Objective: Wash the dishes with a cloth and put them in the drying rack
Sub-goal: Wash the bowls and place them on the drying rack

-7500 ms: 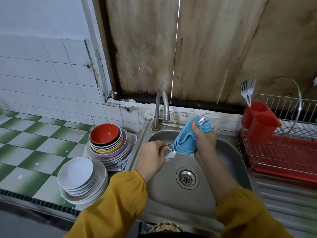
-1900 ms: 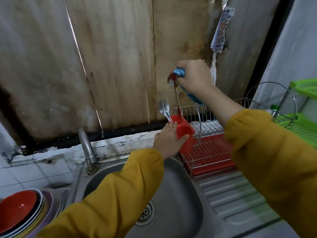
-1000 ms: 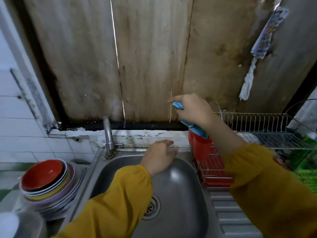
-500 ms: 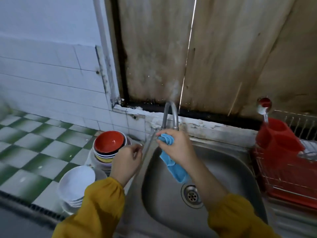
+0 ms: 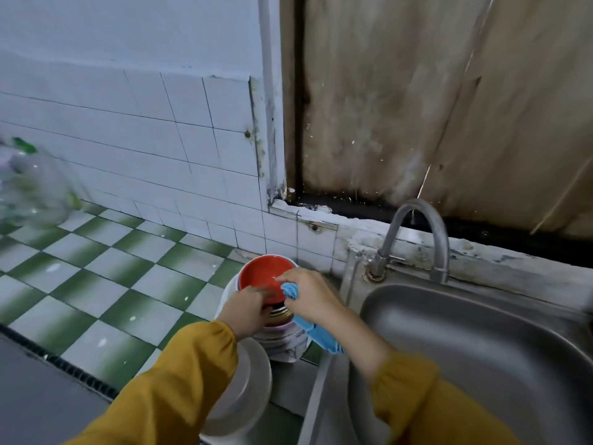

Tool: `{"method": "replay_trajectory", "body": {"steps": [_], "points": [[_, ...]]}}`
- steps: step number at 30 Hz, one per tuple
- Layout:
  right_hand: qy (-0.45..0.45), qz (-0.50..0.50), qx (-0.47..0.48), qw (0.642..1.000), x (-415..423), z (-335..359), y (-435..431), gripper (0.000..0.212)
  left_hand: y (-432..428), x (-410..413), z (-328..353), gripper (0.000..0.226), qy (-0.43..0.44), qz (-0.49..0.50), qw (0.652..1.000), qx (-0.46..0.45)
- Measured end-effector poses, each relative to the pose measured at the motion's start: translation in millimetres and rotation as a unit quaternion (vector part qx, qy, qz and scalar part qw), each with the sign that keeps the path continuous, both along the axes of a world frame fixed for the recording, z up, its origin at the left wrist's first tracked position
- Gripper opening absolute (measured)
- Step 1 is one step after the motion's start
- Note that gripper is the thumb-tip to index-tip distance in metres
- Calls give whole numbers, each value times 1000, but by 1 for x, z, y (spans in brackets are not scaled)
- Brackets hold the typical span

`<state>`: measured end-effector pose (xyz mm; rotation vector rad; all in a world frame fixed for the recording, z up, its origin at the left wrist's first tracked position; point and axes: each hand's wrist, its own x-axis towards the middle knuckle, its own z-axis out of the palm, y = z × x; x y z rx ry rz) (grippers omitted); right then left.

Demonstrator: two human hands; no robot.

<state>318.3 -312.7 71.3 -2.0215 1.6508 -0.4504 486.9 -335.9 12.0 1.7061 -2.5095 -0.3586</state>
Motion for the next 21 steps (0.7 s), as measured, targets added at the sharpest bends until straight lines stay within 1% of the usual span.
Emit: {"method": "replay_trajectory", "body": {"steps": [4,7,9,11,13,14,16,18,21], "points": [[88,24,40,995,18,-17,-23,54,-15,10,-6,46,-92,-52,994,17],[144,14,76,987,22,-29,-34,51,-21,13,-5,42,-150,-80,985,36],[159,22,106,981,22,-30,-35,37,-24,14,-2,39,-170,-83,980,52],[172,36,118,977,21,-31,-36,6,-26,14,0,38,-182,-86,978,63],[171,36,113,978,21,-33,-36,10,-28,15,2,39,-176,-87,978,72],[172,36,111,978,21,-35,-37,5,-29,16,3,39,-171,-88,979,74],[162,40,109,980,20,-36,-38,14,-31,17,4,38,-159,-90,980,80],[135,45,106,984,16,-38,-40,13,-32,18,5,37,-146,-91,983,71],[70,43,101,992,11,-39,-43,9,-33,21,8,33,-120,-91,988,36]]}}
